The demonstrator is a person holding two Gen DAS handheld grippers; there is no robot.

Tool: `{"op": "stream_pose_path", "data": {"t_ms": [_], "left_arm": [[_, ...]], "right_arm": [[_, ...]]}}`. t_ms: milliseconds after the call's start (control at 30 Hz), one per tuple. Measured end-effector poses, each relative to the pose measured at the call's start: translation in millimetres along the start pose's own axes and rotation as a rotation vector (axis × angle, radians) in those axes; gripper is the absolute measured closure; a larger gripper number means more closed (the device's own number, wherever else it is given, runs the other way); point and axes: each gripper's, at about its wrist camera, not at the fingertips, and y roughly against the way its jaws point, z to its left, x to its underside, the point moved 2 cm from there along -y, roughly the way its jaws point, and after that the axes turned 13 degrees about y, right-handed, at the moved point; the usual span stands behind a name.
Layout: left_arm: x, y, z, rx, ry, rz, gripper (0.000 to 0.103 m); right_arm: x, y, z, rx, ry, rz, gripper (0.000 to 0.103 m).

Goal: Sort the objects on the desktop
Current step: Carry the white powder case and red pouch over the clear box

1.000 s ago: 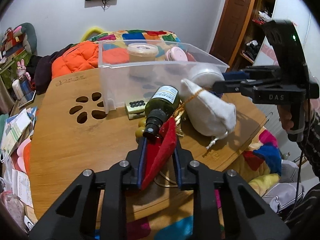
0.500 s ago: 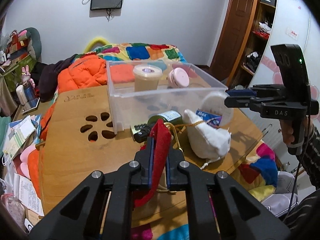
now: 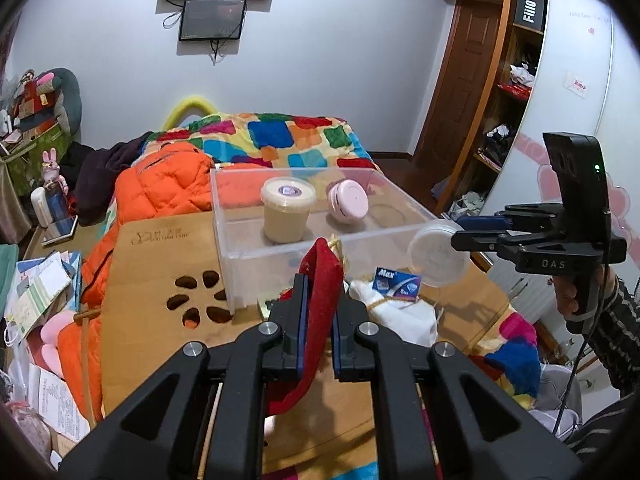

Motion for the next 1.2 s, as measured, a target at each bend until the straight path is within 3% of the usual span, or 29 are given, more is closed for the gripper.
{"op": "stream_pose_path", "data": {"t_ms": [700,1200], "left_arm": [[-49.2,12.4,-11.5,0.041,-0.024,-0.064,0.095],[-77.7,-2.0,-15.0,0.056,-0.034,-0.072,0.095]], "right_arm": [[-21.8,30.8,-14.4,0.063,0.025,-0.037,0.076],[-50.4,23.0,-36.2,0.084,0.031,-0.039,0.076]]}}
